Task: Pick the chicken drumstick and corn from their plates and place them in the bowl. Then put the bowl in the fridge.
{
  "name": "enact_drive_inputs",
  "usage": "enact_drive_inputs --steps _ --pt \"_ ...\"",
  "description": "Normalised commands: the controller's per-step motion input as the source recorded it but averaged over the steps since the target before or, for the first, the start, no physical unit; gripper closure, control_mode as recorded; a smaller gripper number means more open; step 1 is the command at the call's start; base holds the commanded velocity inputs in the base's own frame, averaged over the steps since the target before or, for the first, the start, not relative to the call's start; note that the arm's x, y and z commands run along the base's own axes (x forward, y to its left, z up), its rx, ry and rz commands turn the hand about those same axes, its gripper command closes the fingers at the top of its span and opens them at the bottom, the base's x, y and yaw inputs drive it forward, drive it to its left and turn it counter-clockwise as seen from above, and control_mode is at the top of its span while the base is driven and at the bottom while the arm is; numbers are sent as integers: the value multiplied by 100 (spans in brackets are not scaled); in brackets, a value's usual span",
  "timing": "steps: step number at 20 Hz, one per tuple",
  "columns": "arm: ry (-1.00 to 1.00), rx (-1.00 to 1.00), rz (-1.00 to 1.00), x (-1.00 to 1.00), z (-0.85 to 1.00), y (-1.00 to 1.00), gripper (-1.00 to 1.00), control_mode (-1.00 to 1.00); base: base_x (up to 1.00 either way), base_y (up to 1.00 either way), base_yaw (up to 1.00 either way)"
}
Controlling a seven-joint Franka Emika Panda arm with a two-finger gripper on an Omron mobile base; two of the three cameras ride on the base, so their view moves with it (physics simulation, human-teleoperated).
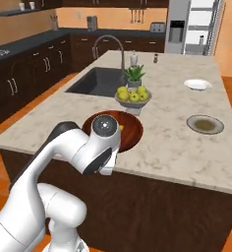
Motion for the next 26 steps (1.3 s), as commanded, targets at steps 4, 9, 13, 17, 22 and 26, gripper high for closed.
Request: enact_drive_inputs --steps 4,9,13,17,22,26 --pt "0 0 0 0 0 0 100 100 19 100 -11" --pt "0 0 0 0 0 0 100 100 10 100 -12" --pt "0 0 0 0 0 0 100 100 17 100 -15" --pt "0 0 0 0 0 0 100 100 22 100 -15" --pt "0 0 0 0 0 0 100 100 27 100 -14" --pt "0 0 0 0 0 0 100 100 11 100 -10"
